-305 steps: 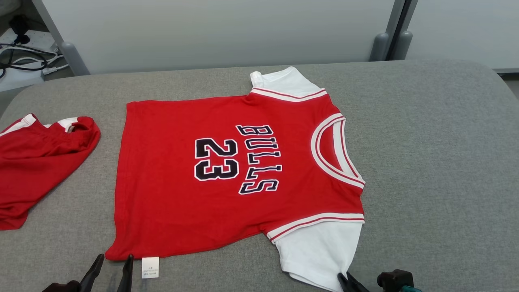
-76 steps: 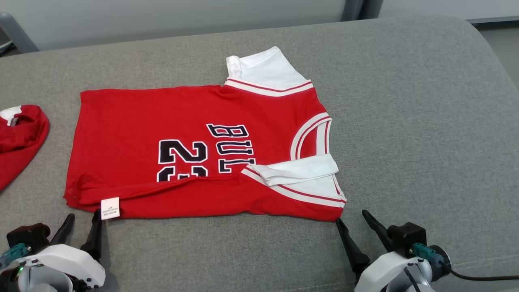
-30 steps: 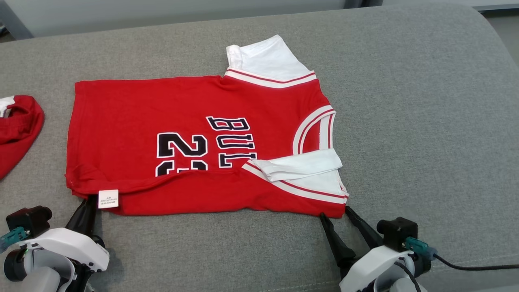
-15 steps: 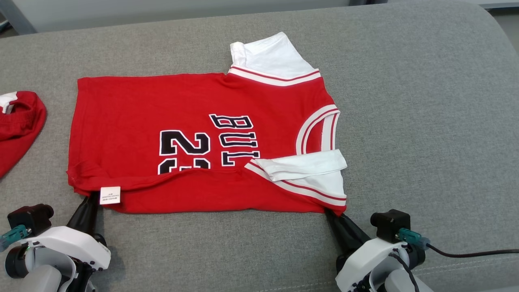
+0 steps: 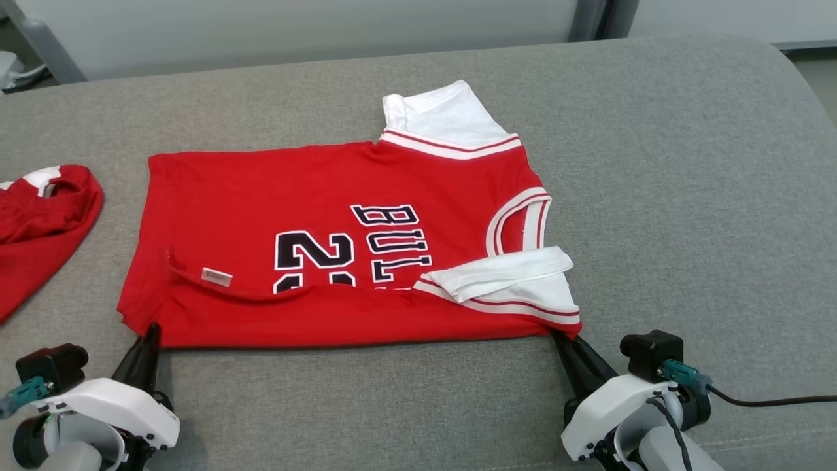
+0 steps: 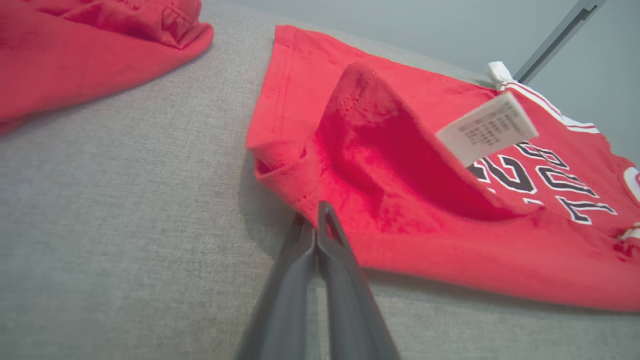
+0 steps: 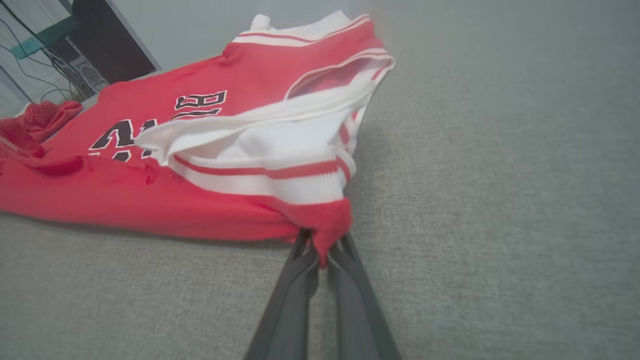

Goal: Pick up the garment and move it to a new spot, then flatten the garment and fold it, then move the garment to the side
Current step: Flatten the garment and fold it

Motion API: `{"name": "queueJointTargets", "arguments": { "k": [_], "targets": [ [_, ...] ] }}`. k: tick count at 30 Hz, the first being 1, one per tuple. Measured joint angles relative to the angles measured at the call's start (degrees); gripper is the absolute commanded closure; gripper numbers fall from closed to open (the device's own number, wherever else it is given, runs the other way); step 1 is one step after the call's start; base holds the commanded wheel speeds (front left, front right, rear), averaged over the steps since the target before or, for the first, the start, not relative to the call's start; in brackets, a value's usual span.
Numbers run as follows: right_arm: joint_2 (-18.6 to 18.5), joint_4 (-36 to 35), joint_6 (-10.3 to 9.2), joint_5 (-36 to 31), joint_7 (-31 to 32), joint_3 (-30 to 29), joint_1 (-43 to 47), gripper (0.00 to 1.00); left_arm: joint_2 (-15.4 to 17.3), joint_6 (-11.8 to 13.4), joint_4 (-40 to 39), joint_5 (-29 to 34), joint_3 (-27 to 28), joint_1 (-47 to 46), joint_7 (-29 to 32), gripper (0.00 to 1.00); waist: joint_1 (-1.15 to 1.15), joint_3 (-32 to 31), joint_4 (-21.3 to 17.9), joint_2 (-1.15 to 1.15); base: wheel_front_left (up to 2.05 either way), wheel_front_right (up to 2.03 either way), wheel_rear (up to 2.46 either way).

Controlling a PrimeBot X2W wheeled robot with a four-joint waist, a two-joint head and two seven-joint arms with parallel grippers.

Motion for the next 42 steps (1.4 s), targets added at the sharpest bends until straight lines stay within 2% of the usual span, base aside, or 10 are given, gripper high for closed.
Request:
{"name": "queueJointTargets", "arguments": {
  "k": [12, 19, 42],
  "targets": [
    [0.2, 3.0, 0.01, -3.0, 1.1, -5.3, 1.2, 1.0, -4.4, -0.2, -0.7, 2.0, 2.4, 5.0, 0.0, 1.0, 0.0, -3.4, 3.4, 0.0, 0.0, 0.0, 0.0],
    [0.5, 2.8, 0.01, -3.2, 2.4, -6.1, 4.5, 1.0, -5.6, -0.1, -0.8, 3.7, 4.0, 8.0, 0.0, 1.0, 0.0, -4.9, 4.2, 0.0, 0.0, 0.0, 0.0],
    [0.7, -9.6, 0.02, -6.5, 10.1, -8.3, 14.7, 1.0, -7.8, 0.8, 3.0, 8.6, 8.7, 9.3, 0.0, 1.0, 0.0, -8.0, 2.1, 0.0, 0.0, 0.0, 0.0]
  ]
}}
